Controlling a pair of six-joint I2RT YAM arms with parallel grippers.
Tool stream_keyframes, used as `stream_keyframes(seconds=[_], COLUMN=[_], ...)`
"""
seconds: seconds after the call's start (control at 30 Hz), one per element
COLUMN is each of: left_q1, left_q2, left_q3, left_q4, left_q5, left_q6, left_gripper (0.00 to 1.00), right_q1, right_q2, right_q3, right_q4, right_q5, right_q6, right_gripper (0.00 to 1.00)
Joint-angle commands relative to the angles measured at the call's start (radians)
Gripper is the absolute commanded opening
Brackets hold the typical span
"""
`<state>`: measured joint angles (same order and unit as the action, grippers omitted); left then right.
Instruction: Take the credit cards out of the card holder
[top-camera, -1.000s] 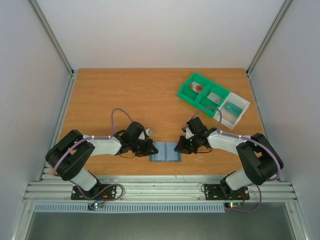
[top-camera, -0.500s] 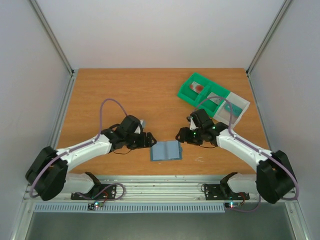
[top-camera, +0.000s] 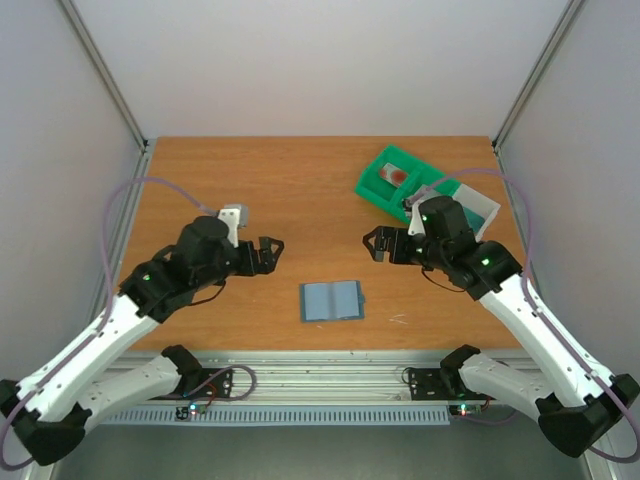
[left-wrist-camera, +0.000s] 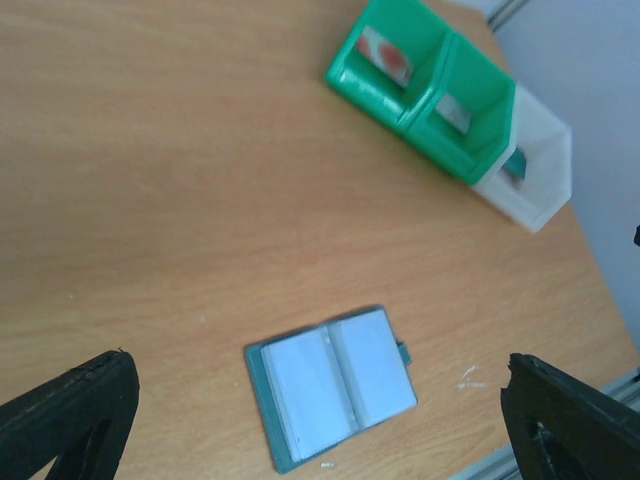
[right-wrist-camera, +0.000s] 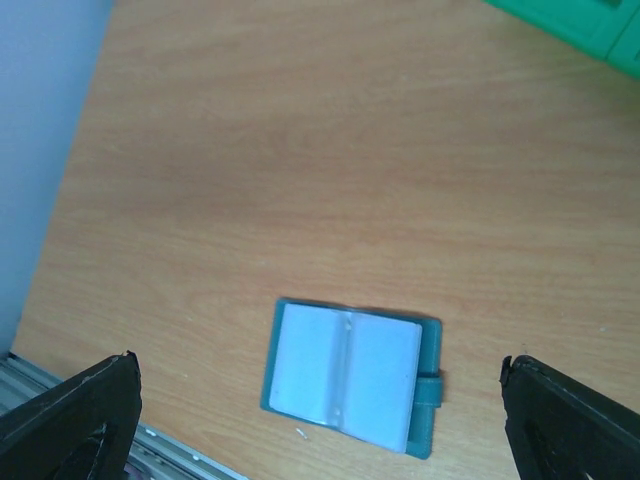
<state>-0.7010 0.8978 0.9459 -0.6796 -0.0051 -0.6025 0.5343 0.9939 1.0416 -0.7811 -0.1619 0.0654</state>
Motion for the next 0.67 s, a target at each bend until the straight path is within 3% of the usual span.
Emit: stream_keyframes(seconds=[0.0, 0.23, 0.63], left_q1=[0.001, 0.001, 0.001], left_q2=[-0.060, -0.121, -0.205], left_q3=[0.065, 0.066, -0.027], left_q4=[-0.083, -0.052, 0.005], left_q5=[-0.089, -0.019, -0.047], left_q6=[0.052, 0.036, 0.024], left_gripper=[1.00, 1.00, 0.99], right_q1=[0.007, 0.007, 0.007], right_q2=[-0.032, -0.088, -0.115], right_q3=[0.075, 0.029, -0.007], right_q4=[-0.100, -0.054, -0.041], right_q5=[0.021, 0.015, -0.015], right_q6=[-0.036, -0.021, 0.006], right_gripper=[0.99, 0.98, 0.98])
